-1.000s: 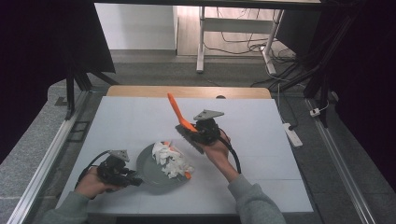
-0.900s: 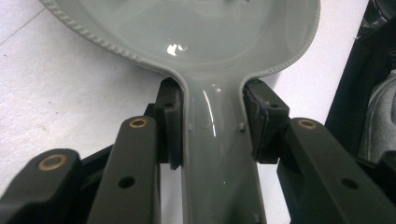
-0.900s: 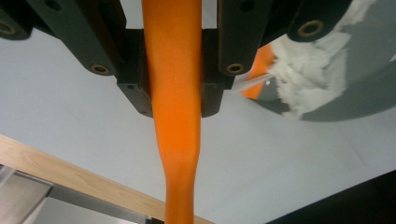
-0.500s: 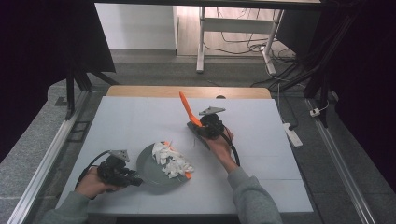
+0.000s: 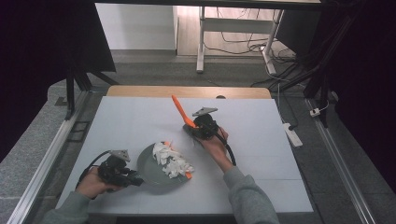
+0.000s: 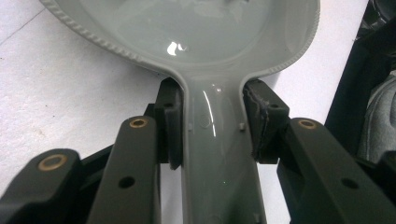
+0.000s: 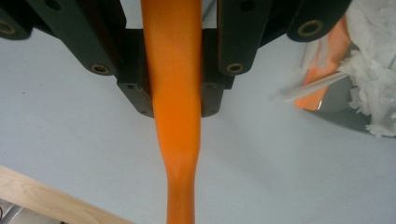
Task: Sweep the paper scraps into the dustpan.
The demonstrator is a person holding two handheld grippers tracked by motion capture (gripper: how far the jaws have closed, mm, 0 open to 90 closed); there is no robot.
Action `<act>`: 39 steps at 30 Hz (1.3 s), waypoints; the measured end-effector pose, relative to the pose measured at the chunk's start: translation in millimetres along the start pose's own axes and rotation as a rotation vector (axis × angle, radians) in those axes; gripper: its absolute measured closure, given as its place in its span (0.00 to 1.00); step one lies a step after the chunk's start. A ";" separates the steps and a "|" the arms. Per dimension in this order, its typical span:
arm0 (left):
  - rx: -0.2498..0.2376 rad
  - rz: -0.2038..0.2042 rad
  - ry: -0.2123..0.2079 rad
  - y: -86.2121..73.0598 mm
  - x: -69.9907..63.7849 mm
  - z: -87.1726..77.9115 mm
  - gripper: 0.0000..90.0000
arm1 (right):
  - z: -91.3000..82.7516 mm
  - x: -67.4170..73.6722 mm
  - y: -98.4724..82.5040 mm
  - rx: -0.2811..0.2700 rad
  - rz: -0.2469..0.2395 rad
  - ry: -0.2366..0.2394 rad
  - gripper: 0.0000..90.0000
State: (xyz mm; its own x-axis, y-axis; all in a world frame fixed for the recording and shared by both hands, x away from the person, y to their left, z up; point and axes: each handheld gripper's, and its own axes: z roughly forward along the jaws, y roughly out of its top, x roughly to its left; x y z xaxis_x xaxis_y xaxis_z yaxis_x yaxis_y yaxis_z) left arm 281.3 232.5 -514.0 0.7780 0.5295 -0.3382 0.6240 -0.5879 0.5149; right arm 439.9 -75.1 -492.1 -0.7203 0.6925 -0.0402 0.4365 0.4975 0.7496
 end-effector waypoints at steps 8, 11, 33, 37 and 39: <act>0.000 0.000 0.001 0.1 -0.2 0.3 0.68 | -0.3 9.6 0.4 0.008 -0.019 0.026 0.78; 0.000 0.000 0.000 0.1 0.0 0.3 0.68 | 0.0 16.1 1.2 0.012 -0.017 0.056 0.78; 0.001 -0.002 0.001 0.3 -0.3 0.8 0.68 | -8.1 69.5 -4.8 -0.025 -0.041 0.217 0.78; 0.000 -0.004 0.002 0.4 -0.5 0.6 0.68 | -11.8 74.2 -3.8 -0.035 -0.032 0.263 0.78; 0.001 0.000 0.002 0.3 -0.3 0.6 0.68 | -17.2 77.5 -1.5 -0.058 -0.043 0.277 0.78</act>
State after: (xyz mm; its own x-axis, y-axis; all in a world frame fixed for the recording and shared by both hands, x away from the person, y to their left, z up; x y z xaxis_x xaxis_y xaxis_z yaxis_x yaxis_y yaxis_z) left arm 281.3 231.8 -514.2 0.7776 0.5309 -0.3369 0.6243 -0.5886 0.5136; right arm 374.1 -31.2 -485.0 -0.8608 0.4984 0.1035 0.3766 0.4866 0.7883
